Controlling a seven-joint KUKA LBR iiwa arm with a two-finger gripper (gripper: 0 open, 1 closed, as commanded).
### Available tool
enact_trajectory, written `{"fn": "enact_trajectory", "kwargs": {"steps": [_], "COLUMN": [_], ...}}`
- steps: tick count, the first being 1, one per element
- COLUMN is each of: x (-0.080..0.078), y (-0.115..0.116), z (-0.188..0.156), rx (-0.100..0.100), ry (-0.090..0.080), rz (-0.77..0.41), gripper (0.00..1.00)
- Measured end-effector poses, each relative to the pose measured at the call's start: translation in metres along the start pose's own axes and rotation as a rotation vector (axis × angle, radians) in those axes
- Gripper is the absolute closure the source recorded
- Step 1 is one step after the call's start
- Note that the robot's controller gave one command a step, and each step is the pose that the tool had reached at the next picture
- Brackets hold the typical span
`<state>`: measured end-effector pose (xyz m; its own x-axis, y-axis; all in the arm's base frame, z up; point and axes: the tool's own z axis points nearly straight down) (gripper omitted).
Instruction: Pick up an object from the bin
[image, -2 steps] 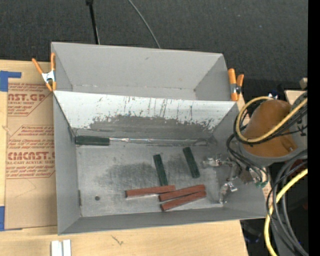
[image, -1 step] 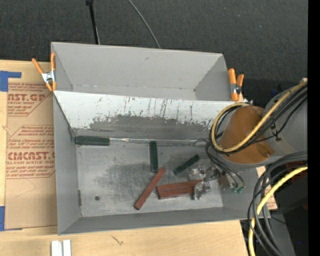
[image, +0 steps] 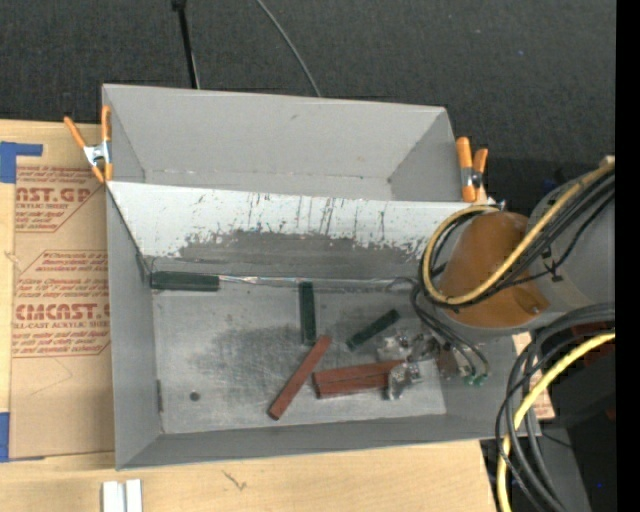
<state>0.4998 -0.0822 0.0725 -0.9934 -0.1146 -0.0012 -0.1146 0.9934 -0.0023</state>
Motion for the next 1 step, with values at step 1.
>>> {"fn": "enact_trajectory", "kwargs": {"steps": [1], "x": [-0.0005], "y": [0.0138], "z": [-0.1362], "rx": [-0.002], "ry": [0.000], "rz": [-0.029], "gripper": [1.00]}}
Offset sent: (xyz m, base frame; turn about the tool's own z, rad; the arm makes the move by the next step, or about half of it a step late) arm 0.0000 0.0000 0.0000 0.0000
